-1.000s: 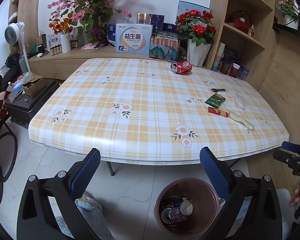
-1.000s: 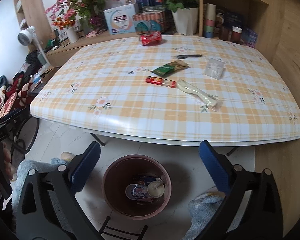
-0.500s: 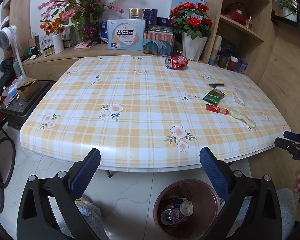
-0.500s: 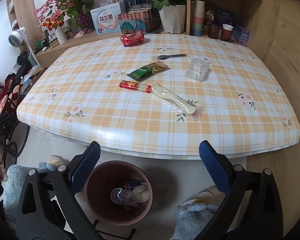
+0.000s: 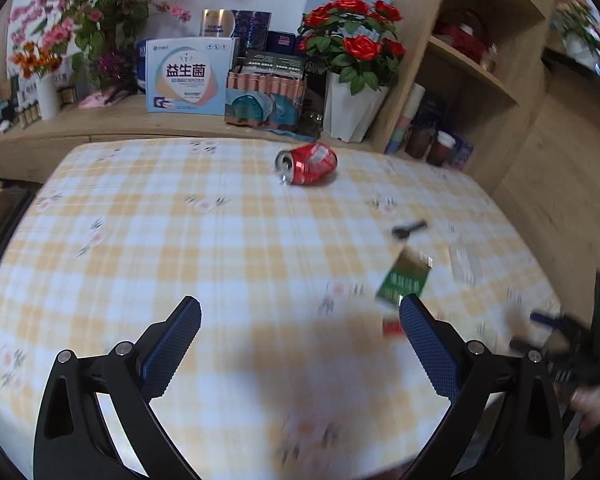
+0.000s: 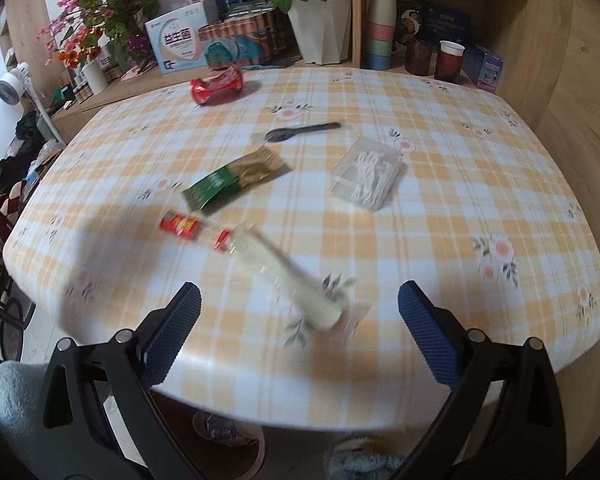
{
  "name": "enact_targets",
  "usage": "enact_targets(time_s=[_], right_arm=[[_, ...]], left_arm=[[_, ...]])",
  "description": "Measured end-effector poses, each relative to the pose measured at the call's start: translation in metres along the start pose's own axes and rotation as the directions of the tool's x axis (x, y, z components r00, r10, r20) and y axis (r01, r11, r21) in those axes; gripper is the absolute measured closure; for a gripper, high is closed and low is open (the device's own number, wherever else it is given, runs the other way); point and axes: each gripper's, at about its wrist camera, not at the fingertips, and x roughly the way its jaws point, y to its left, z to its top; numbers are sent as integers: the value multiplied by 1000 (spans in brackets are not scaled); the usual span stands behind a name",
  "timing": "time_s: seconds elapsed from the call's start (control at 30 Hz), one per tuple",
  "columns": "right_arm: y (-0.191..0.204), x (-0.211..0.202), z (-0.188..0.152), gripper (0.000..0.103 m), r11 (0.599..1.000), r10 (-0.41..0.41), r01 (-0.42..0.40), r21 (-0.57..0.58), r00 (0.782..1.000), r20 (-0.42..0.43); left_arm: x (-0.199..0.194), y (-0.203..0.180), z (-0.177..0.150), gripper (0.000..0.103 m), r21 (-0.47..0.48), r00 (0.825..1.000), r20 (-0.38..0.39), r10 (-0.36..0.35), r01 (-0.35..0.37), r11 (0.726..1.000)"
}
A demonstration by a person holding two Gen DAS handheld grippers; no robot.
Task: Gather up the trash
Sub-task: 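Move the left tool to the red crushed can and close on it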
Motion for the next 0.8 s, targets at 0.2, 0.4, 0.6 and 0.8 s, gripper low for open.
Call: enact_targets(time_s=[0.2,0.4,0.6,0.8], right_arm=[[-27,36,42,6,999,-31,31,16,1000,2],[-47,66,63,6,999,-41,41,22,999,-9],[-62,85,71,6,999,-33,34,40,999,-25],[-74,98,76,6,996,-18,22,89,999,-38]], left_arm=[[104,7,90,6,-70,999,11,51,-50,996],[202,30,136,14,-215,997,-32,64,-69,974],[257,45,150,14,-352,996,-50,69,-82,932],[274,40,147,37,-361,993,-95,73,-103,927]])
